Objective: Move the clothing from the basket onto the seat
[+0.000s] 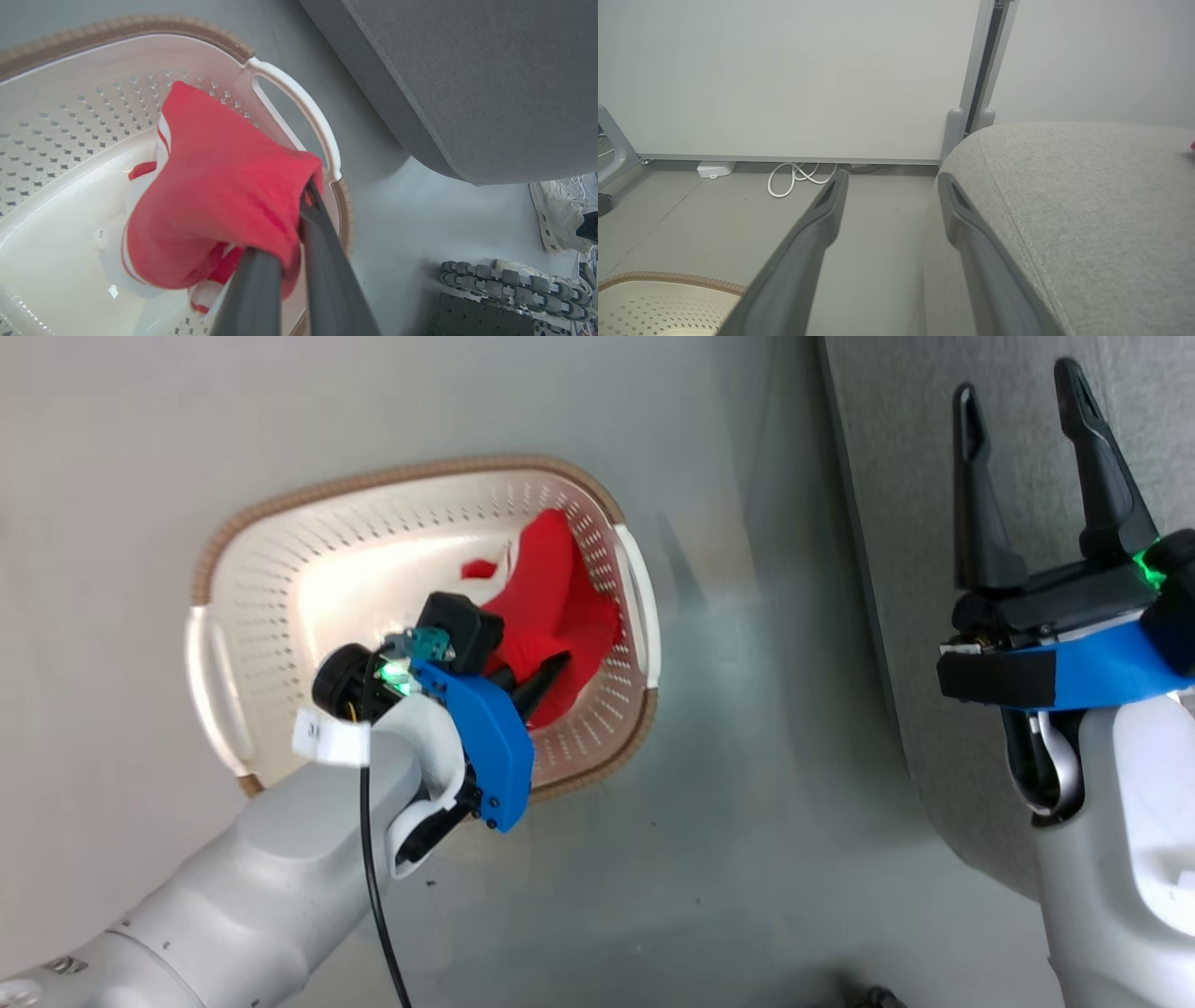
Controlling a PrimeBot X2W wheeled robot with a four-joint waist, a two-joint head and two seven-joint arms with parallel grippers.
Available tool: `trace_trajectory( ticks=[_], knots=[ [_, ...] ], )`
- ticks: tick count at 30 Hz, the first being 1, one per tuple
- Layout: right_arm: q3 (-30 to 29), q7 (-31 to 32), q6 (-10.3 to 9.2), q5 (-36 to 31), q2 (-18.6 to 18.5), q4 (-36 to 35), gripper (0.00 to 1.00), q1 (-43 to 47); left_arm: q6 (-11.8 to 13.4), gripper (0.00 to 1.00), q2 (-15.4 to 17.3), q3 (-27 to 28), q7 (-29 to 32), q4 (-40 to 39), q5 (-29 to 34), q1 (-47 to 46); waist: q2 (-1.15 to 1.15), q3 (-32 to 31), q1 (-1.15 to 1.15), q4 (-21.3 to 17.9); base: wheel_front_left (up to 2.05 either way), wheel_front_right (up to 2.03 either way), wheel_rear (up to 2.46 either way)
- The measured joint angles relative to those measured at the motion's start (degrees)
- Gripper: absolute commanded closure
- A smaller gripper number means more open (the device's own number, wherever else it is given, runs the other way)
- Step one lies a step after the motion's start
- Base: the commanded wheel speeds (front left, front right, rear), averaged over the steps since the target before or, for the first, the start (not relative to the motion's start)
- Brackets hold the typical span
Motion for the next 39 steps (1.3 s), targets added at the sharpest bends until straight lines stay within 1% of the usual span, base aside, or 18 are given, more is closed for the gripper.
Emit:
trace_trajectory(
  ticks=[5, 11, 13, 15, 17, 18, 19, 20, 25, 27, 28, 29, 34, 39],
  knots=[
    [-0.3, 0.0, 0.0, -0.1, -0.9, 1.0, 0.0, 2.1, 0.0, 1.0, -0.6, 0.0, -5.1, -0.1, 3.0, 1.3, 0.0, -4.3, 0.0, 1.9, 0.0, 0.0, 0.0],
    [-0.5, 0.0, 0.0, 0.0, -1.2, 2.2, 0.0, 4.4, 0.0, 1.0, -1.4, 0.0, -8.7, -0.2, 5.6, 2.7, 0.0, -9.7, 0.0, 3.6, 0.0, 0.0, 0.0],
    [-0.6, 0.0, 0.0, 0.1, -1.3, 2.4, 0.0, 4.8, 0.0, 1.0, -1.5, 0.0, -9.3, -0.3, 5.8, 2.8, 0.0, -10.7, -0.01, 3.8, 0.0, 0.0, 0.0],
    [-0.8, 0.0, 0.0, 0.1, -1.3, 3.0, 0.0, 6.2, 0.0, 1.0, -1.7, 0.0, -10.7, -0.5, 6.3, 3.2, 0.0, -13.5, -0.01, 4.5, 0.0, 0.0, 0.0],
    [-0.8, 0.0, 0.0, 0.2, -1.3, 3.2, 0.0, 6.7, 0.0, 1.0, -1.7, 0.0, -11.1, -0.5, 6.4, 3.2, 0.0, -14.3, -0.01, 4.7, 0.0, 0.0, 0.0],
    [-0.9, 0.0, 0.0, 0.2, -1.3, 3.6, 0.0, 7.9, 0.0, 1.0, -1.7, 0.0, -11.9, -0.6, 6.8, 3.2, 0.0, -16.5, -0.01, 5.1, 0.0, 0.0, 0.0],
    [-0.9, 0.0, 0.0, 0.2, -1.3, 3.6, 0.0, 7.9, 0.0, 1.0, -1.7, 0.0, -11.9, -0.6, 6.8, 3.2, 0.0, -16.5, -0.01, 5.1, 0.0, 0.0, 0.0],
    [-1.0, 0.0, 0.0, 0.2, -1.2, 4.1, 0.0, 9.1, 0.0, 1.0, -1.7, 0.0, -12.3, -0.5, 6.9, 3.2, 0.0, -18.5, -0.01, 5.4, 0.0, 0.0, 0.0],
    [-1.5, 0.0, 0.0, 0.2, -1.2, 5.2, 0.0, 12.1, 0.0, 1.0, -2.2, 0.3, -12.7, -0.6, 6.8, 2.9, 0.0, -23.5, -0.01, 6.1, 0.0, 0.0, 0.0],
    [-1.5, 0.0, 0.0, 0.2, -1.1, 5.4, 0.0, 13.0, 0.0, 1.0, -2.4, 2.1, -12.8, -1.5, 7.1, 2.4, 0.0, -25.4, -0.01, 6.3, 0.0, 0.0, 0.0],
    [-1.5, 0.0, 0.0, 0.2, -1.1, 5.4, 0.0, 13.0, 0.0, 1.0, -2.4, 2.1, -12.8, -1.5, 7.1, 2.4, 0.0, -25.4, -0.01, 6.3, 0.0, 0.0, 0.0],
    [-1.5, 0.0, 0.0, 0.3, -1.0, 5.7, 0.0, 14.2, 0.0, 1.0, -2.5, 3.7, -12.9, -2.6, 8.1, 1.9, 0.0, -27.2, -0.02, 6.5, 0.0, 0.0, 0.0],
    [-1.8, 0.0, 0.0, 0.5, -0.9, 6.2, 0.0, 16.6, 0.0, 1.0, -3.0, 6.4, -12.9, -3.3, 10.4, 1.9, 0.0, -31.3, -0.01, 6.8, 0.0, 0.0, 0.0],
    [-1.9, 0.0, 0.0, 0.6, -0.5, 6.6, 0.0, 18.6, 0.0, 1.0, -4.5, 7.9, -12.9, -3.8, 12.2, 0.8, 0.0, -34.7, -0.01, 7.0, 0.0, 0.0, 0.0]
  ],
)
